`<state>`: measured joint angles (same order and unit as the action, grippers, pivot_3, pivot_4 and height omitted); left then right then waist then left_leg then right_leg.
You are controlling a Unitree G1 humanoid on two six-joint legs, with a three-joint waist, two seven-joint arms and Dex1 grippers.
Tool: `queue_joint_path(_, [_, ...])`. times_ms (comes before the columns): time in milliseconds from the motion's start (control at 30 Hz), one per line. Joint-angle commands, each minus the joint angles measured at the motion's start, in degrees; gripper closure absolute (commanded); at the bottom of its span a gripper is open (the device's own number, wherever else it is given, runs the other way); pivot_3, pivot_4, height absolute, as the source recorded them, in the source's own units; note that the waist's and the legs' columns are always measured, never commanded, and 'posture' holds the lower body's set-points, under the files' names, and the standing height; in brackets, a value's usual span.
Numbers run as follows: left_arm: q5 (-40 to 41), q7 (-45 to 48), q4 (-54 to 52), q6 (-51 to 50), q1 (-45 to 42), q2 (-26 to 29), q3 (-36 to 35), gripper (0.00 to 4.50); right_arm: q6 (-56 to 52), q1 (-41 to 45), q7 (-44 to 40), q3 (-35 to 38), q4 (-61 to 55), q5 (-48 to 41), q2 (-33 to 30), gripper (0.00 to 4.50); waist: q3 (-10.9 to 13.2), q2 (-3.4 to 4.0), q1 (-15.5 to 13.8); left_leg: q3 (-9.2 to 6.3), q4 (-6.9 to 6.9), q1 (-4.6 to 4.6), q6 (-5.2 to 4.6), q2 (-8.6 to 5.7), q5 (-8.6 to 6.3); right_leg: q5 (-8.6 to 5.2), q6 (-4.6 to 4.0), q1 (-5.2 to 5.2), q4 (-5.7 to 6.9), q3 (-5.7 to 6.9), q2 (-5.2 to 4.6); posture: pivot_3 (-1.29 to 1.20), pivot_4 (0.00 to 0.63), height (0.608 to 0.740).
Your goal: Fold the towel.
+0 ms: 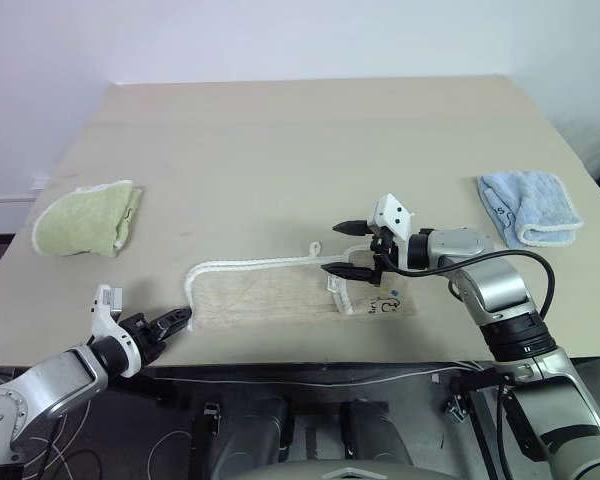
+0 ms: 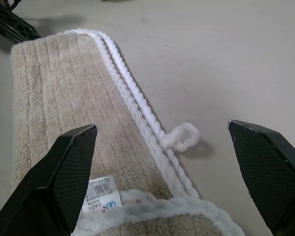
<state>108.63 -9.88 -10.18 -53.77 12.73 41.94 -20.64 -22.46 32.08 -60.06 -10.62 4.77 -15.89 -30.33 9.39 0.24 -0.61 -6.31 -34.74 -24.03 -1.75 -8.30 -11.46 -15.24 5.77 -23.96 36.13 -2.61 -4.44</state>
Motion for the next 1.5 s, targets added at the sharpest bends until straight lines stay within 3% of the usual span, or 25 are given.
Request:
queue_joint_path(33, [0.2, 4.1, -1.7, -1.5, 1.5, 1.3, -2.7, 4.45, 0.8, -0.2, -0.1, 1.0, -2.4, -0.1, -0.5, 0.00, 0.0, 0.00, 0.0, 0.00, -0.01, -0.14, 0.00, 0.00, 0.01, 0.00, 0.00, -0.14, 0.02, 0.00, 0.00, 0.00, 0.150, 0.740])
queue_joint_path(167, [-4.0, 11.5, -3.3, -3.4, 5.0, 3.2, -5.1, 4.45, 1.1, -0.8, -0.3, 0.8, -2.7, 0.3, -1.2, 0.00, 0.0, -0.01, 0.0, 0.00, -0.04, -0.34, 0.01, 0.00, 0.01, 0.01, 0.01, -0.36, 0.04, -0.02, 0.02, 0.00, 0.150, 0.740])
queue_joint_path(267, [-7.3, 15.2, -4.0, -3.6, 6.9, 3.5, -6.1, 3.89, 1.4, -0.9, -0.2, 0.8, -2.6, 0.4, -1.3, 0.00, 0.0, -0.01, 0.0, 0.03, -0.03, -0.36, 0.01, 0.00, 0.01, 0.01, -0.01, -0.36, 0.01, -0.03, 0.01, 0.00, 0.150, 0.740])
queue_joint_path(467, [-8.3, 21.0, -4.1, -5.1, 10.0, 3.6, -8.0, 2.00, 2.2, -1.6, -0.2, 0.6, -2.8, 1.3, -1.3, 0.00, 0.0, -0.01, 0.0, 0.02, -0.02, -0.36, 0.01, 0.00, 0.01, 0.00, -0.01, -0.35, 0.03, -0.03, 0.00, 0.00, 0.150, 0.740])
queue_joint_path(667, [-6.9, 19.7, -2.8, -5.3, 10.2, 1.5, -5.3, 0.07, 2.9, -1.7, -0.1, 0.7, -2.6, 1.9, -1.3, 0.00, 0.0, -0.01, -0.1, 0.02, -0.03, -0.34, 0.01, 0.00, 0.01, 0.00, -0.01, -0.33, 0.04, -0.02, -0.01, 0.00, 0.150, 0.740])
queue_joint_path(1167, [2.1, 5.5, 0.3, -1.5, 1.2, -7.0, 1.7, 0.03, 5.7, -1.9, -0.3, -0.7, -1.5, 5.2, -1.4, 0.00, -0.1, 0.24, -2.7, 0.03, -0.26, -0.18, 0.00, 0.00, 0.01, 0.00, -0.02, 0.19, 0.06, 0.27, -0.26, 0.00, 0.150, 0.740])
queue_joint_path(1433, [4.4, 7.0, -5.8, -3.7, 6.1, -2.8, -2.7, 0.03, 4.5, -2.7, -1.5, -0.4, -2.9, 4.9, -2.2, 0.00, -0.1, 0.20, -2.8, 0.04, -0.25, -0.15, 0.00, 0.00, 0.00, -0.03, -0.02, 0.23, -0.05, 0.27, -0.24, 0.00, 0.150, 0.740])
queue_joint_path(1500, [4.4, 12.9, -8.9, -5.4, 8.4, -1.9, -6.1, 0.03, 4.6, -2.7, -1.6, -0.5, -2.7, 5.0, -2.1, 0.00, 0.0, 0.10, -2.4, 0.05, -0.22, -0.28, 0.00, 0.00, 0.00, -0.04, -0.03, 0.05, -0.07, 0.25, -0.22, 0.00, 0.150, 0.740])
